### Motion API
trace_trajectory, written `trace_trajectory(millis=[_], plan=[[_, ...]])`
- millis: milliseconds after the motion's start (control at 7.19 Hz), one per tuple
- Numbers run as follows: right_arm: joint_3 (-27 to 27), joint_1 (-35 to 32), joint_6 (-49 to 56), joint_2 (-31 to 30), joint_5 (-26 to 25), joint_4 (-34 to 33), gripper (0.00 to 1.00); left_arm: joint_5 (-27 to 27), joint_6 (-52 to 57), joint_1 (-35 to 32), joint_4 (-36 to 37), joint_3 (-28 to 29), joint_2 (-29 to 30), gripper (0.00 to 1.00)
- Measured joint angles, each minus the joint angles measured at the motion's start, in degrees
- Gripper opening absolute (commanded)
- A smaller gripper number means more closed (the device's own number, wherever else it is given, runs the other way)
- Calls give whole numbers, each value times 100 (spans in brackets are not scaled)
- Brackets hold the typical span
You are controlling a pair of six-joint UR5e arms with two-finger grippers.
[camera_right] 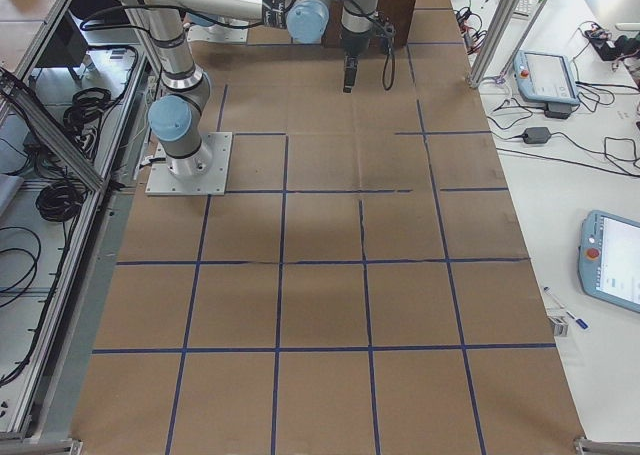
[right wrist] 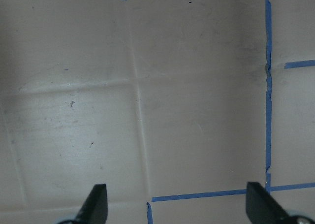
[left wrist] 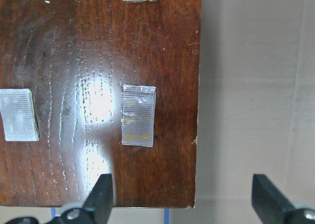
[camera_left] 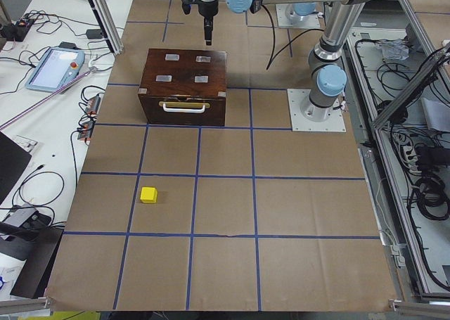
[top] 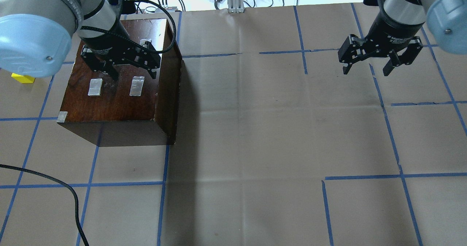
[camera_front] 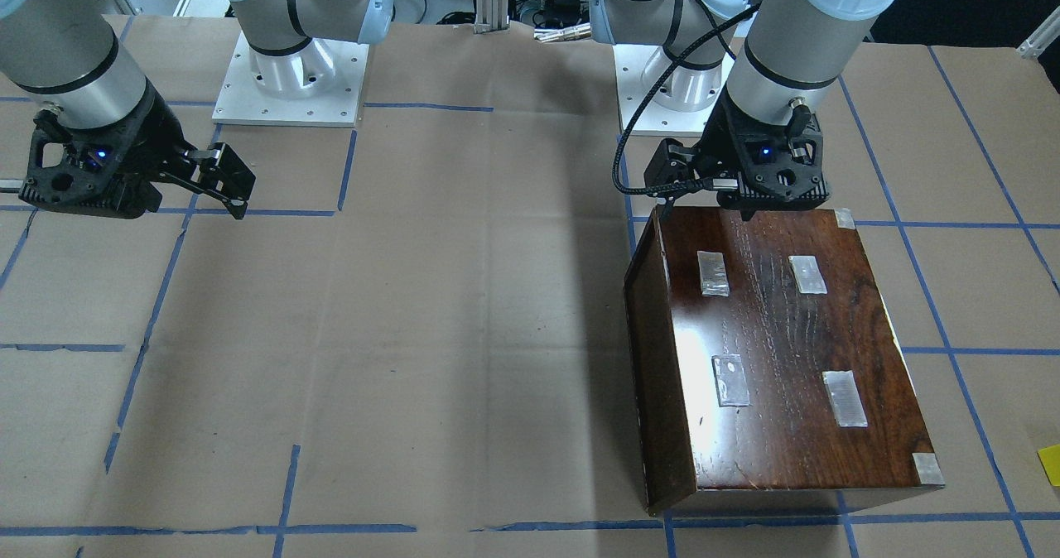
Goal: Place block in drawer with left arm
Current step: 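Move the left gripper beside the wooden box toward its drawer handle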
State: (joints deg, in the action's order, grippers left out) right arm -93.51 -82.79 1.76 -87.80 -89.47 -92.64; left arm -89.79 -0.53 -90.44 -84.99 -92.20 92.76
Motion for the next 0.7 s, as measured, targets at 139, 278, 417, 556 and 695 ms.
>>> trace_trajectory(millis=[139, 278, 417, 556, 695], plan=[[0, 0, 0, 0, 0, 2, 100, -1, 0, 0, 2, 3, 0, 99], [0, 0, 0, 0, 0, 4, 100, 2, 0, 0, 3, 12, 2, 99], [0, 0, 0, 0, 0, 2, 100, 4, 0, 0, 2, 22, 4, 100], [1, 0, 0, 0, 0, 1, 100, 4, 0, 2, 1, 32, 4, 100], [5, 0, 0, 0, 0, 2, 100, 3, 2, 13, 0, 49, 5, 100]])
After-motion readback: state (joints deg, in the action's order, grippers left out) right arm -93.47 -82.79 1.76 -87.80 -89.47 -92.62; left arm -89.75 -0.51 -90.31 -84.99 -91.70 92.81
